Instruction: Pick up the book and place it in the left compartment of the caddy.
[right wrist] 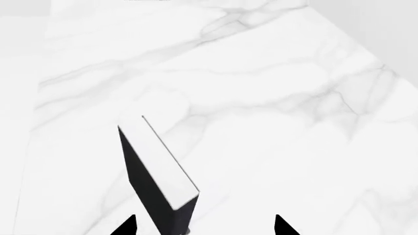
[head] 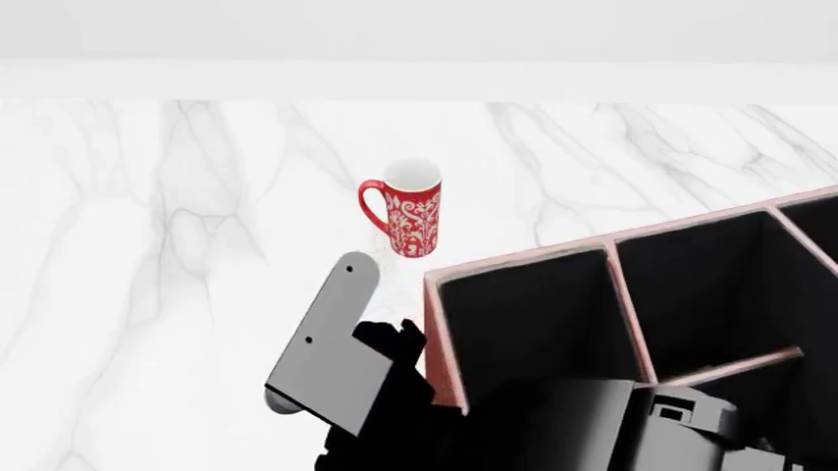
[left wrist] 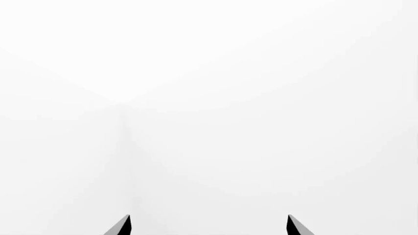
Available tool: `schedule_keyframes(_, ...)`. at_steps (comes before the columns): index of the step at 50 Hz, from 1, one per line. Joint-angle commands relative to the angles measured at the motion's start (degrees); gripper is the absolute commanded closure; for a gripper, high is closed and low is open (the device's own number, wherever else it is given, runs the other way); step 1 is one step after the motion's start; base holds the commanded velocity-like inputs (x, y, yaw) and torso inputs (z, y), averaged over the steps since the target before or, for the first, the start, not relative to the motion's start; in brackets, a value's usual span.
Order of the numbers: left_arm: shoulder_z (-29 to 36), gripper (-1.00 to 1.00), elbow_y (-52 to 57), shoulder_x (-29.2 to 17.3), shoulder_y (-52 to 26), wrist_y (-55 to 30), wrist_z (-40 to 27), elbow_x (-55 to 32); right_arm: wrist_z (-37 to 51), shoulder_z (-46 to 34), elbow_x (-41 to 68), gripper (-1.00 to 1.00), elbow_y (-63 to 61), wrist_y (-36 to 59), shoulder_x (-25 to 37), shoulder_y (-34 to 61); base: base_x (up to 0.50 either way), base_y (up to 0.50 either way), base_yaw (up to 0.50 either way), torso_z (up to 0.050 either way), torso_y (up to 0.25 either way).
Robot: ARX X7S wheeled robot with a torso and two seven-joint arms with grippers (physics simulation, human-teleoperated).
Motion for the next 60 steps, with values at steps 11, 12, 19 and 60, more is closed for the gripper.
schedule_keyframes(11,2.09,-1.0,0.0,0.0,-2.48,-3.54,1.09,2.84,-3.34,-0.86,-5.0,-1.0,7.05,-3.63,-4.84,-4.74,0.0,0.0,0.0,0.0,0.0)
schedule_keyframes(12,2.31,-1.0,0.0,0.0,-2.73,-3.89,1.17,3.09,-3.68,-0.9,-5.15,-1.0,7.26,-3.9,-5.03,-5.07,0.0,0.0,0.0,0.0,0.0)
schedule_keyframes(19,3.24,-1.0,0.0,0.0,-3.58,-5.01,1.6,4.21,-4.27,-0.96,-8.84,-1.0,7.96,-7.47,-6.01,-7.18,0.0,0.0,0.0,0.0,0.0)
schedule_keyframes(60,4.34,-1.0,0.0,0.0,-5.17,-7.9,2.55,6.02,-11.43,-1.25,-12.96,-1.0,24.42,-12.07,-15.03,-14.44,0.0,0.0,0.0,0.0,0.0)
